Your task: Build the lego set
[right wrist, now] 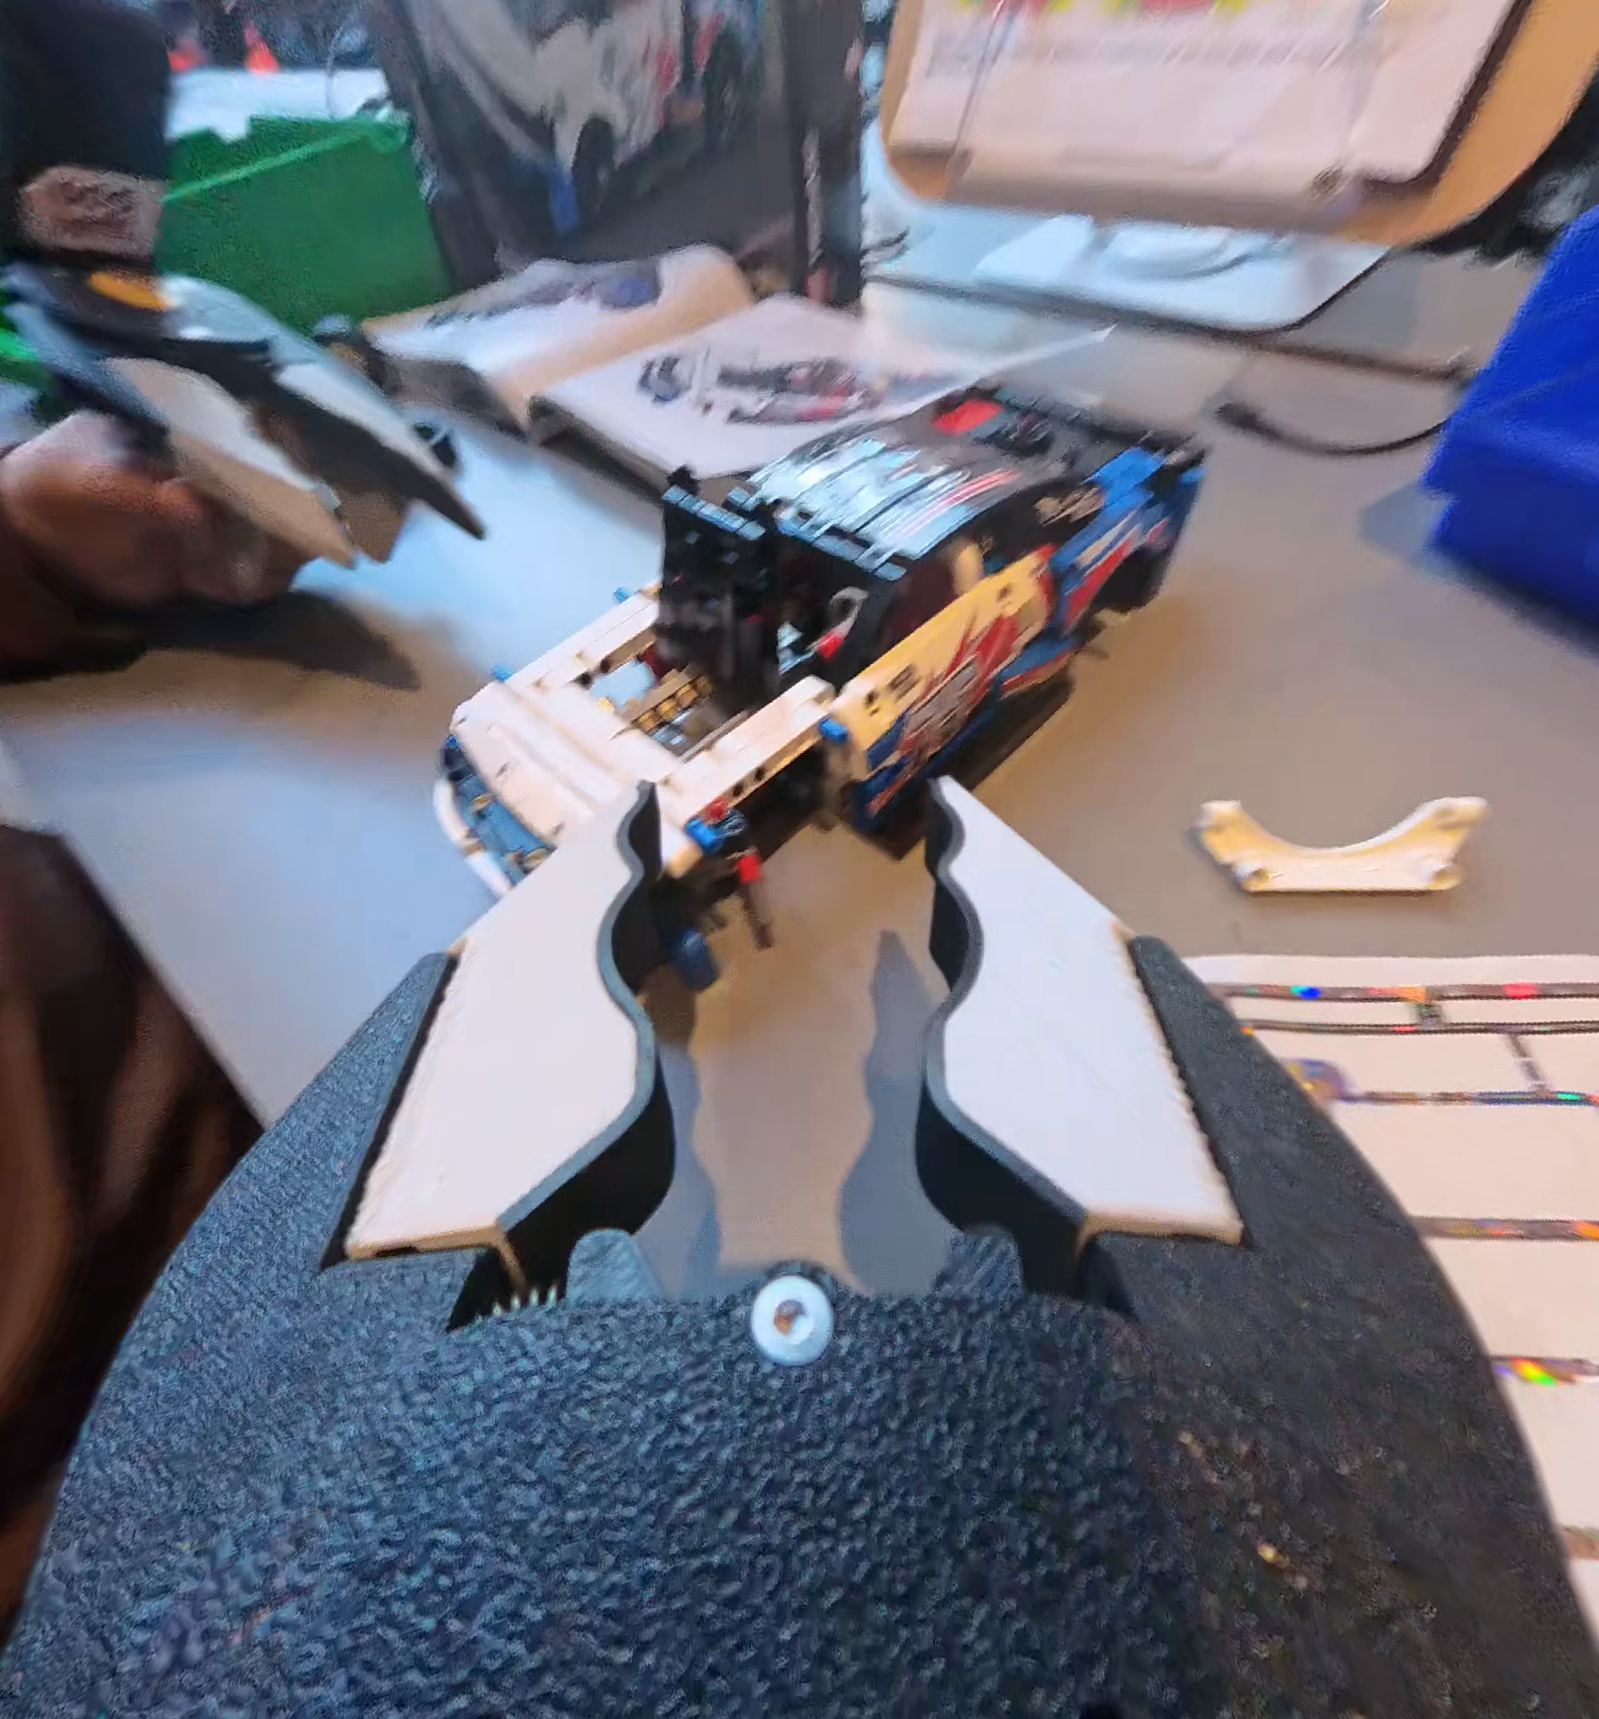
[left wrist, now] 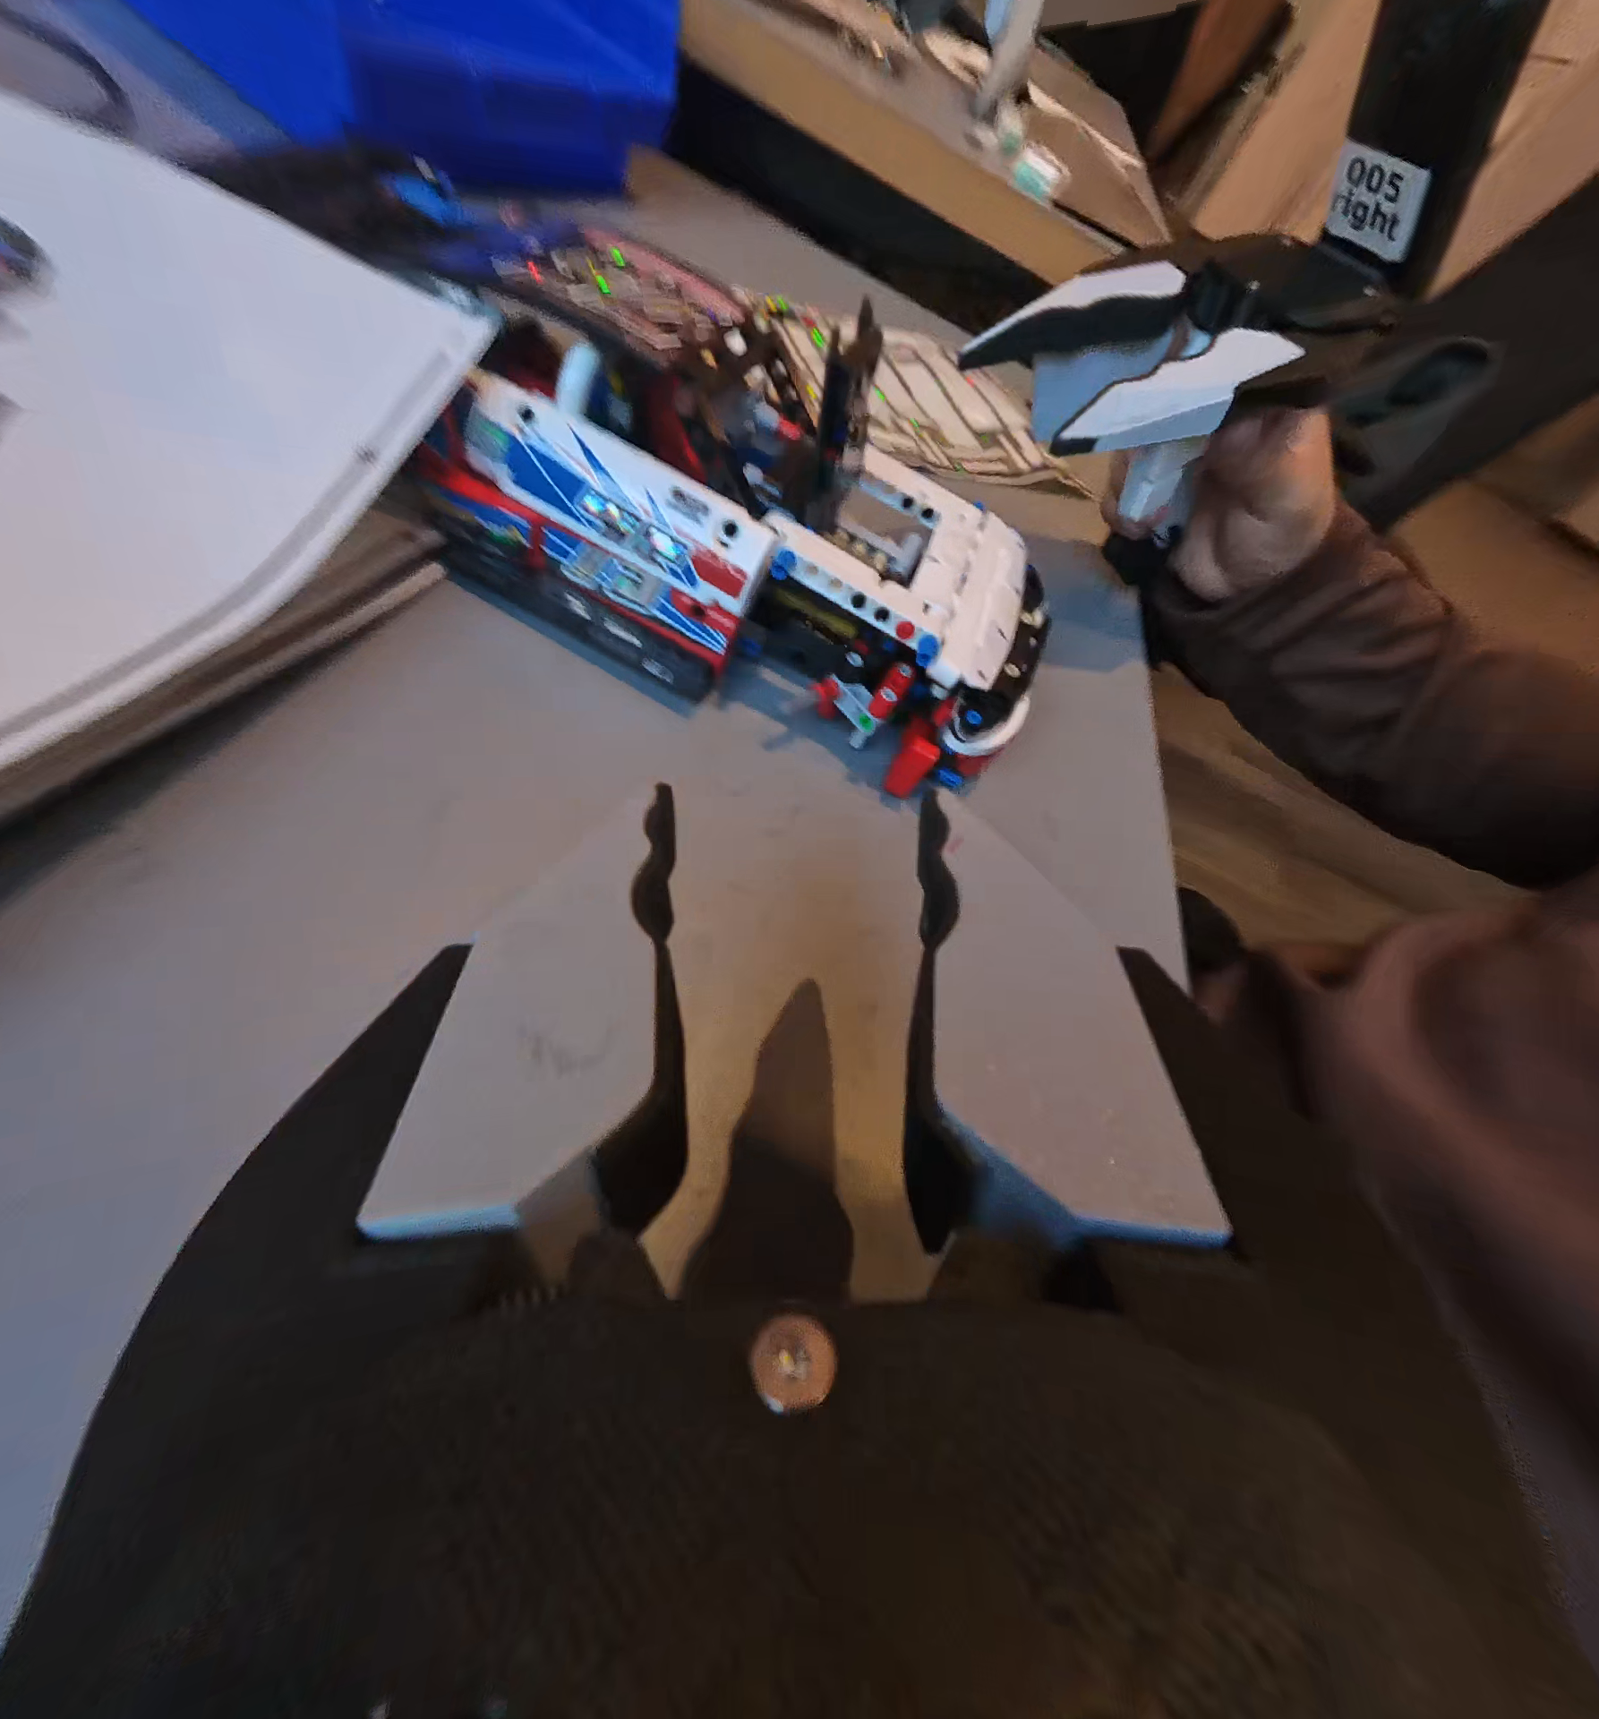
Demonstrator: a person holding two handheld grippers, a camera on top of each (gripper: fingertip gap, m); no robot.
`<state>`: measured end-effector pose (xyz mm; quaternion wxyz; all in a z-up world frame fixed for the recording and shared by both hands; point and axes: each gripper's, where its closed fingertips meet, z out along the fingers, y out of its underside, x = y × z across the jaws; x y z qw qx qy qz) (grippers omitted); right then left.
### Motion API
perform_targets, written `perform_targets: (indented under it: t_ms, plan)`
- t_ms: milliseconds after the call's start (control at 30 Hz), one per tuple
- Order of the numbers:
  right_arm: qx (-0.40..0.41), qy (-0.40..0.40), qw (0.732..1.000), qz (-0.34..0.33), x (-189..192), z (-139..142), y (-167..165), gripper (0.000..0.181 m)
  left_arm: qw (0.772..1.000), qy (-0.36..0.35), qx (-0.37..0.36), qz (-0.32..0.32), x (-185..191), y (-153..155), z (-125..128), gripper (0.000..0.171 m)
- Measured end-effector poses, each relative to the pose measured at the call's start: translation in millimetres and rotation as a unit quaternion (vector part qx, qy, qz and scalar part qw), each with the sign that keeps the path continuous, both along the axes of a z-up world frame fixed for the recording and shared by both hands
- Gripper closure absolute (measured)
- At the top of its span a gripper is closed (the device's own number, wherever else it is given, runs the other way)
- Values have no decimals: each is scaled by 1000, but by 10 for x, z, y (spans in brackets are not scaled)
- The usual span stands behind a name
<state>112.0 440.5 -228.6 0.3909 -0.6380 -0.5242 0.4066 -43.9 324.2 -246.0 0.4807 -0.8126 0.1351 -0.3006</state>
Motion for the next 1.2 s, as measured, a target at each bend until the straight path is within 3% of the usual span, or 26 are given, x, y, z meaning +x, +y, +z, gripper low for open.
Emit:
perform_targets:
  t_ms: [167, 233, 400, 467, 600, 667, 733, 800, 833, 900, 1033, 1100, 1133, 1200]
  plan:
    - [32, 86, 991, -101, 28, 170, 377, 125, 992, 47, 109, 46, -99, -43, 227, 124]
    - [18, 111, 986, -119, 24, 225, 453, 126, 990, 63, 118, 55, -154, -23, 228, 126]
    - [-64, 107, 990, -67, -139, 150, 378, 124, 991, 75, 94, 62, -202, 63, 152, 132]
    - [-80, 92, 992, -41, -205, 106, 297, 127, 994, 71, 59, 66, -176, 132, 68, 127]
    - [-124, 15, 992, 7, -375, -111, 176, 123, 999, 26, 7, 46, -12, 383, -2, 124]
    - [-176, -42, 983, 26, -453, -305, 133, 107, 998, 15, -52, 25, 85, 535, -107, 117]
    - [-210, -66, 974, 54, -510, -404, 28, 108, 997, -8, -83, -5, 244, 642, -141, 117]
    - [-202, -69, 975, 66, -518, -396, -40, 100, 996, -3, -89, -28, 382, 701, -193, 121]
    - [-193, -73, 976, 69, -514, -400, -89, 93, 995, -6, -90, -47, 458, 678, -191, 132]
    - [-166, -83, 980, 69, -483, -401, -204, 74, 995, 8, -81, -60, 511, 641, -202, 131]
    - [-143, -109, 979, 91, -382, -409, -530, 66, 990, 14, -90, -109, 538, 419, -196, 130]
    - [-135, -123, 977, 114, -307, -411, -699, 70, 986, -1, -95, -137, 544, 275, -183, 129]
    - [-123, -132, 975, 133, -248, -406, -784, 80, 984, -8, -96, -152, 537, 200, -179, 130]
    - [-78, -130, 974, 168, -127, -320, -814, 126, 978, -37, -98, -178, 516, 62, -167, 134]
